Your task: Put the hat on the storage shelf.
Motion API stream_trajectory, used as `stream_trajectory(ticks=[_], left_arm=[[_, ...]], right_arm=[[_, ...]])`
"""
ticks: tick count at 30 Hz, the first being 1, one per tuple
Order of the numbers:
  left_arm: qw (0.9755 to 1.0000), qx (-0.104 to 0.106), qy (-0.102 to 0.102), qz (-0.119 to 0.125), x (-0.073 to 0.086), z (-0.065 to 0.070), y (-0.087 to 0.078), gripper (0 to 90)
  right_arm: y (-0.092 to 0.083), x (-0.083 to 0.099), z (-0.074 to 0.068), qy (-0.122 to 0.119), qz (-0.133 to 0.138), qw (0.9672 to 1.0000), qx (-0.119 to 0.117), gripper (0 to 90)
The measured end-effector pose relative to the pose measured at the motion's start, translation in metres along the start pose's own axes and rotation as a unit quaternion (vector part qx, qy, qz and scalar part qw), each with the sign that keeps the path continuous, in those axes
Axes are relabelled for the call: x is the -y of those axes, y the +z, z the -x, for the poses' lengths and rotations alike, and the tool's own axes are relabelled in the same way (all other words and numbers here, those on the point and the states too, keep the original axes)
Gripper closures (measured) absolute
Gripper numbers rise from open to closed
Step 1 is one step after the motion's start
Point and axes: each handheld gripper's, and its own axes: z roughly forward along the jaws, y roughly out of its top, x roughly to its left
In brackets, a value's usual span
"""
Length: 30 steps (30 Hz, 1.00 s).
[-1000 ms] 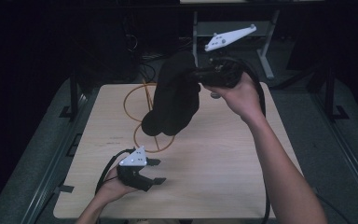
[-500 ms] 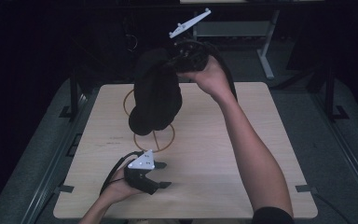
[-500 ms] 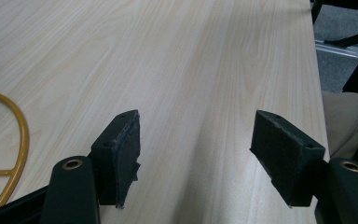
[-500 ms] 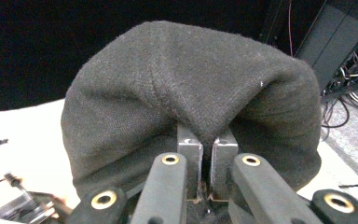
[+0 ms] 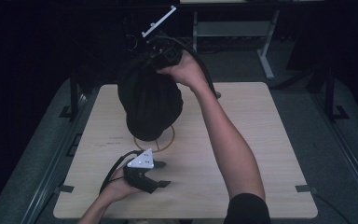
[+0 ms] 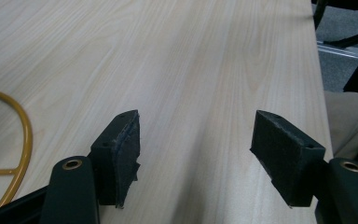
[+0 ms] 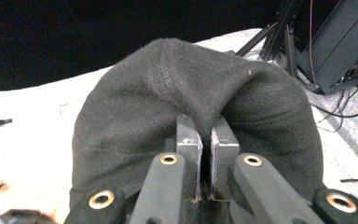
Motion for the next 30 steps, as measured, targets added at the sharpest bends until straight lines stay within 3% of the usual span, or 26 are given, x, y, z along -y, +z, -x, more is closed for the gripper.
stream_trajectory(ticks=[4, 10, 13, 14, 15, 17, 18, 22, 24, 30], left_arm=[[0.9999, 0.0, 0.016, -0.003, -0.002, 0.003, 0.003, 32.4], [0.9998, -0.002, 0.02, -0.001, -0.003, 0.006, 0.004, 32.4], [0.9997, 0.003, 0.022, -0.002, -0.004, 0.008, 0.006, 32.4], [0.9997, 0.004, 0.025, -0.002, -0.005, 0.01, 0.007, 32.3], [0.9996, 0.005, 0.026, -0.002, -0.006, 0.011, 0.008, 32.3], [0.9996, 0.007, 0.027, -0.001, -0.006, 0.011, 0.008, 32.3], [0.9996, 0.007, 0.027, -0.001, -0.006, 0.011, 0.008, 32.3], [0.9996, 0.008, 0.025, 0.002, -0.006, 0.01, 0.008, 32.0], [0.9996, 0.009, 0.025, 0.002, -0.006, 0.01, 0.008, 32.0], [0.9997, 0.009, 0.024, -0.001, -0.006, 0.012, 0.008, 32.0]], right_arm=[[0.027, -0.002, 0.001, 0.004, 0.0, 0.9999, -0.011, 82.2], [0.05, 0.002, 0.002, 0.013, 0.0, 0.9999, -0.01, 77.8], [0.052, 0.003, 0.002, 0.014, 0.006, 0.9999, -0.004, 77.5], [0.053, 0.003, 0.0, 0.026, 0.007, 0.9996, -0.005, 76.5], [0.054, 0.004, 0.003, 0.013, 0.01, 0.9999, 0.0, 69.8], [0.054, 0.005, 0.002, 0.028, 0.01, 0.9995, 0.004, 65.3], [0.055, 0.006, 0.004, 0.02, 0.013, 0.9997, 0.005, 62.7], [0.054, 0.009, 0.002, 0.034, 0.017, 0.9993, 0.008, 50.8], [0.054, 0.01, 0.002, 0.027, 0.018, 0.9994, 0.01, 46.1], [0.056, 0.009, -0.002, 0.022, 0.012, 0.9996, 0.013, 45.5]])
